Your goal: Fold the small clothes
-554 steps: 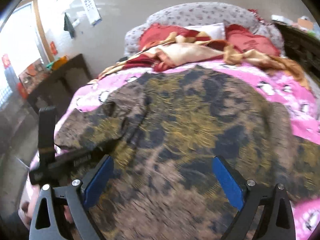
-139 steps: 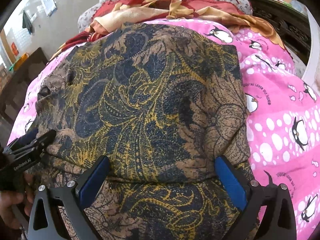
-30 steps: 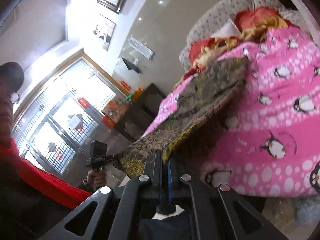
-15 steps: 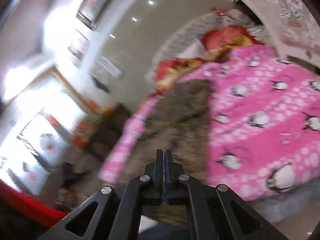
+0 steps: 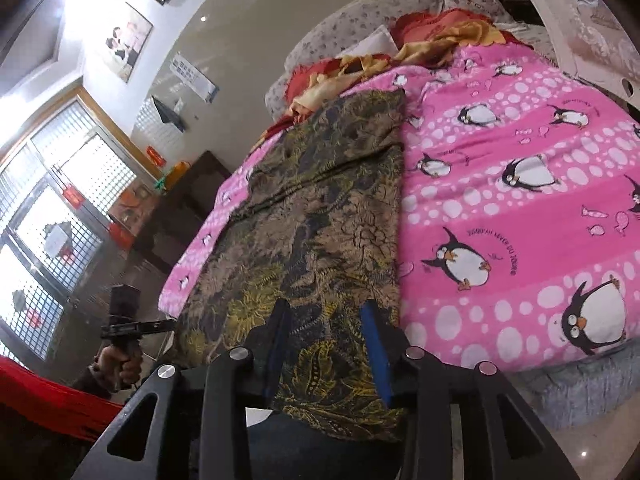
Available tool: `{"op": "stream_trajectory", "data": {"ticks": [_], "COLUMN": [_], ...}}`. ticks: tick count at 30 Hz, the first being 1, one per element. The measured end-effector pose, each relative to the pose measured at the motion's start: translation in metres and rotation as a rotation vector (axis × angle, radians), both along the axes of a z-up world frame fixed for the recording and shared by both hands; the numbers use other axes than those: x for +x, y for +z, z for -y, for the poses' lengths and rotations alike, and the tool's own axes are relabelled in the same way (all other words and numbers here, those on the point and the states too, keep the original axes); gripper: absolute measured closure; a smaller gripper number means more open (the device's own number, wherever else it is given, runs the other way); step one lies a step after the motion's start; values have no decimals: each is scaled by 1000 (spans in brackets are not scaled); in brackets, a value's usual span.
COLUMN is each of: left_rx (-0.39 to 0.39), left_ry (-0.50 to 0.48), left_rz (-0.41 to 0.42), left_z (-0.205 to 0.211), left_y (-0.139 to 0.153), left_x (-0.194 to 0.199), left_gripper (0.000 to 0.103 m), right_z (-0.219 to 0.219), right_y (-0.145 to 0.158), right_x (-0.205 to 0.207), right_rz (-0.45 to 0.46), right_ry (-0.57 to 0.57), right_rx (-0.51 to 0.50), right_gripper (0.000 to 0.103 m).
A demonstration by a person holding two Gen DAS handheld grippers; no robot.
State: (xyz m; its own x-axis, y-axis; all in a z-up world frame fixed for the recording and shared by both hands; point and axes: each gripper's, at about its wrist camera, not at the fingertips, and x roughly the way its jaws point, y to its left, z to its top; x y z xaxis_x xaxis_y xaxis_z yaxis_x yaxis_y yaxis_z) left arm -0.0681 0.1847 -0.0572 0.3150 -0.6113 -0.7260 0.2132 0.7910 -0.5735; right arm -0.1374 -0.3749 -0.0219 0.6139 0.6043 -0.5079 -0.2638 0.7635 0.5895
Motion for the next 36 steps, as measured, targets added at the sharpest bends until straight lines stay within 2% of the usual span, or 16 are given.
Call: {"op": "stream_trajectory", "data": {"ticks": [2,5,8,9,13,16,18,20,22,25,27,28,29,30,33,36], "left_rx": [9,-75,-205,-215,-174,-138,-98,-68,-65,-46,-33,-35,-39,-43,-56,-59], "left_ry": [-14,-112,-174,-195,-200,-177,-163,-149,-139,-131,-129,-131,-131,-132,-127,-94], "left_rz": [-12,-55,-103,-100,-79,-43,-23,-10,-6,6,15,19,23,27,20,-12], "left_z": [-3,3,15,23,39,39,39,43,41,40,40,40,39,40,39,35], "left_y": [2,-1,-4,-5,-3,1,3,4,2,3,5,7,9,10,9,0], "left_x": [-1,0,2,2,4,-2,-8,-12,-14,-15,-15,-15,-16,-16,-13,-7], "left_gripper": [51,51,51,51,51,53,63,68,72,73,80,80,80,80,80,80], "right_z": [4,12,17,18,18,16,13,12,10,9,7,5,1,-3,-13,-12], "right_y": [3,2,-5,-9,-29,-45,-51,-62,-75,-93,-98,-100,-99,-98,-90,-92], "right_x": [-4,-13,-18,-18,-16,-13,-11,-9,-5,2,6,9,11,11,11,18], "right_rz": [-8,0,-8,-16,-93,-140,-124,-118,-117,-133,-118,-125,-130,-131,-109,-105], "right_ry": [-11,-12,-33,-33,-18,25,52,74,90,136,169,200,239,272,356,337], "right_rx": [-8,7,33,39,4,32,51,57,57,106,140,164,183,194,215,219], "right_gripper": [68,68,68,68,59,58,58,47,43,43,43,44,56,61,65,65]}}
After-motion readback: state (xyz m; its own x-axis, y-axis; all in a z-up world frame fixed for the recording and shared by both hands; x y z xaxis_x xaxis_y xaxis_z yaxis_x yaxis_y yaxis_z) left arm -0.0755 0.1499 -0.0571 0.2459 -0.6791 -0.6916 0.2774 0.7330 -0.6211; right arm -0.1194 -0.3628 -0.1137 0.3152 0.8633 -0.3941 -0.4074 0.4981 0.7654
